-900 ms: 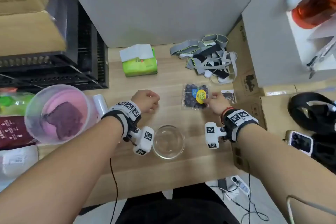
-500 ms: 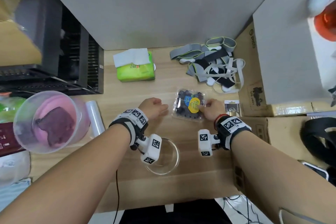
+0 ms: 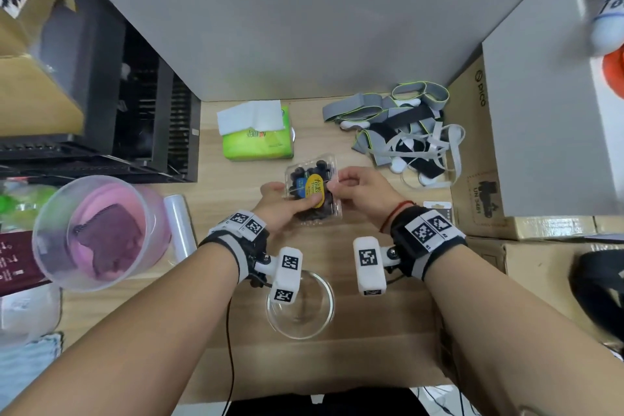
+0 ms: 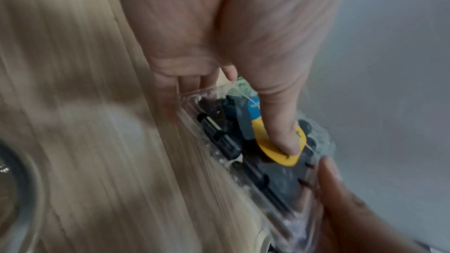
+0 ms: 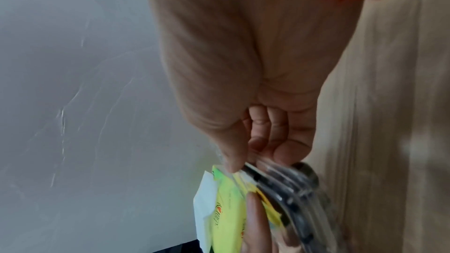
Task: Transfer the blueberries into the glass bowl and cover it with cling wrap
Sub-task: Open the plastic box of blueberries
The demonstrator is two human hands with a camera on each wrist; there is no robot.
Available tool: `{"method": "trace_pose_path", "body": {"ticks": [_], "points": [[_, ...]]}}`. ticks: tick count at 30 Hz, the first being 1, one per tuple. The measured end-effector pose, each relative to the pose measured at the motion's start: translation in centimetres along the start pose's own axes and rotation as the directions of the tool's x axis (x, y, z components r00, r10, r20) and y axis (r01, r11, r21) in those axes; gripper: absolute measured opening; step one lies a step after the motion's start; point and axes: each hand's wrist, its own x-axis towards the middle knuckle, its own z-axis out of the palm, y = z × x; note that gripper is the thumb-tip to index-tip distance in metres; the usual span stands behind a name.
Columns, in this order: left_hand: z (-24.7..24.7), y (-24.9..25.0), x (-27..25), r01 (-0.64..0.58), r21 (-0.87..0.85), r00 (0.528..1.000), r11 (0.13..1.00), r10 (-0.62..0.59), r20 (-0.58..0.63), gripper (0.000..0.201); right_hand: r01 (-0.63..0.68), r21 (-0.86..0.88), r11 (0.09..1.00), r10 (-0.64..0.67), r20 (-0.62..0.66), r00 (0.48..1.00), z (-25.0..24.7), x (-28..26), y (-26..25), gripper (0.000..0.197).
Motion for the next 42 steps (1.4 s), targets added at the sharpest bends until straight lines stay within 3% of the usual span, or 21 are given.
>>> {"method": "trace_pose_path", "body": {"ticks": [3,5,7,9,11,15,19,23,26,29,34,38,40,42], "points": [[-0.9,-0.3,0.0,-0.006,-0.098,1.000,0.995,0.004,-0.022,0.133,-0.008,-0.058,0.998,0.007,-0.015,1.000,-0.3,-0.2,-0.3,0.015],[-1.2,0.0,-0.7,-0.041,-0.147,0.999,0.988,0.045,0.024,0.102,-0.014,-0.273,0.962,0.011,-0.013,1.000,-0.7,-0.3,-0.3,0.028],[-1.1,0.6,-1.6,-0.045,-0.194,0.993,0.980,0.066,0.101,0.070,-0.006,-0.499,0.867,0.006,-0.001,1.000,-1.0,-0.7,-0.2,0.039],[-1.2,1.0,-2.1,-0.054,-0.196,0.992,0.979,0.075,0.101,0.047,0.005,-0.570,0.822,0.004,0.015,1.000,-1.3,-0.8,-0.1,0.045],[-1.3,1.1,-2.2,-0.069,-0.156,0.995,0.985,0.079,0.064,0.043,0.012,-0.563,0.826,0.017,0.045,0.999,-1.7,-0.9,-0.2,0.047],[-1.7,1.3,-2.6,-0.107,-0.048,0.994,0.993,0.109,0.030,0.072,0.039,-0.507,0.861,0.034,0.133,0.991,-2.6,-1.6,-0.6,0.042],[-2.0,1.6,-2.6,-0.159,0.097,0.987,0.983,0.161,-0.017,0.039,0.053,-0.328,0.943,0.011,0.190,0.982,-2.9,-2.2,-1.0,0.023],[-2.1,1.8,-2.6,-0.237,0.232,0.970,0.943,0.245,-0.003,0.057,0.130,-0.437,0.890,-0.114,0.062,0.992,-2.2,-1.6,-0.5,0.022],[-2.4,2.3,-2.7,-0.216,0.202,0.975,0.955,0.223,-0.013,0.070,0.123,-0.417,0.901,-0.188,-0.118,0.975,-2.0,-0.9,0.4,0.025],[-3.0,2.5,-2.9,-0.175,0.207,0.985,0.963,0.172,0.031,0.048,0.116,-0.423,0.899,-0.223,-0.213,0.951,-1.9,-0.7,0.9,0.027],[-3.2,2.6,-3.7,-0.217,0.230,0.974,0.949,0.197,0.107,0.044,0.069,-0.318,0.946,-0.143,-0.217,0.966,-1.0,-1.1,0.3,0.026],[-3.8,2.8,-4.6,-0.232,0.143,0.971,0.962,0.221,0.089,0.031,0.058,-0.098,0.993,-0.074,-0.172,0.982,-0.7,-1.3,-0.7,0.023],[-4.1,2.7,-4.9,-0.243,0.151,0.968,0.958,0.230,0.097,0.021,0.061,-0.095,0.994,-0.076,-0.170,0.983,-0.5,-1.3,-1.1,0.022],[-4.1,2.7,-5.2,-0.259,0.234,0.959,0.937,0.221,0.177,0.024,0.061,-0.094,0.994,-0.074,-0.152,0.986,-0.3,-1.3,-1.2,0.022]]}}
